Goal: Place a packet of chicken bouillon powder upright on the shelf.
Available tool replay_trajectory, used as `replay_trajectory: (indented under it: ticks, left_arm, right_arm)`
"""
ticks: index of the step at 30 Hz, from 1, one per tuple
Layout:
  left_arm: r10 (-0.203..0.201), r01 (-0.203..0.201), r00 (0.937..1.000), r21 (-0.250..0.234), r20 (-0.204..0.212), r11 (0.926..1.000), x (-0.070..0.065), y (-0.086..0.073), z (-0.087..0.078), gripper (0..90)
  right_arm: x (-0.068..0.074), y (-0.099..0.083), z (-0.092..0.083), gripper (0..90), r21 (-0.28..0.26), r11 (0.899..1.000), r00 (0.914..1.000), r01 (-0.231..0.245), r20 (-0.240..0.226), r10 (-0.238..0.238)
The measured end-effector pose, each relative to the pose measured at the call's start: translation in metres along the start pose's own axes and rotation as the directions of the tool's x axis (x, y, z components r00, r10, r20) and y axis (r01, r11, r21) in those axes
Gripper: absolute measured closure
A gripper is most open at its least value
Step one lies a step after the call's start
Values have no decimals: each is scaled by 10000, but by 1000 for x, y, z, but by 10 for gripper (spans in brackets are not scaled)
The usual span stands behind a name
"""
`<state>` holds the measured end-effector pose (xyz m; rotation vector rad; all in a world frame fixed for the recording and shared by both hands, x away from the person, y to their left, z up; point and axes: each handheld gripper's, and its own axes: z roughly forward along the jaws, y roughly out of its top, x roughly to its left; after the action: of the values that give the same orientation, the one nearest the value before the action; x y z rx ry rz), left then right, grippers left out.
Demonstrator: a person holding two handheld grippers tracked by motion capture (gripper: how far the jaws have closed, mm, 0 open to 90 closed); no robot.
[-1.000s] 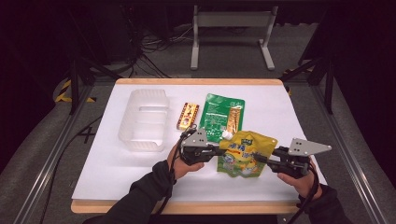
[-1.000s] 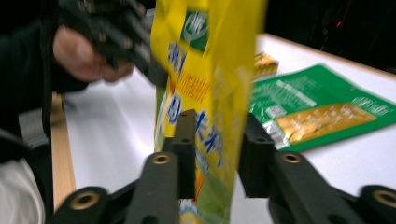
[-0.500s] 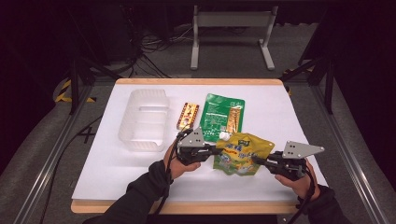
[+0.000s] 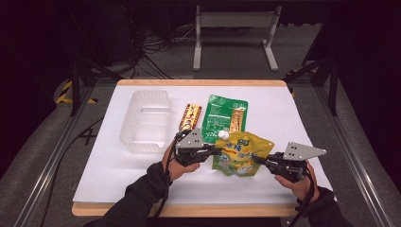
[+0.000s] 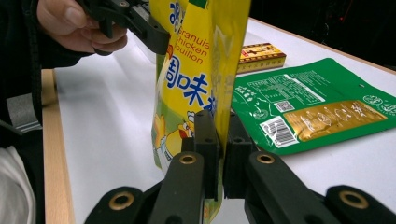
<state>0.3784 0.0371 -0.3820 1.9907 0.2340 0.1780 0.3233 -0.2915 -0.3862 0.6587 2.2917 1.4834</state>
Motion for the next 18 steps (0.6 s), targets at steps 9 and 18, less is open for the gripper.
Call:
replay_trajectory:
  ticks: [9,18]
  left_arm:
    - [-33,31,9997,-99,-227,9999,4,0,-9,875]
    - [-129,121,9988,-174,-476,9998,10,0,-19,874]
  right_arm:
    - [3,8,9,875,-123,9999,10000,25,84,-24]
    - [3,15,18,875,-262,9997,9997,23,258,-16]
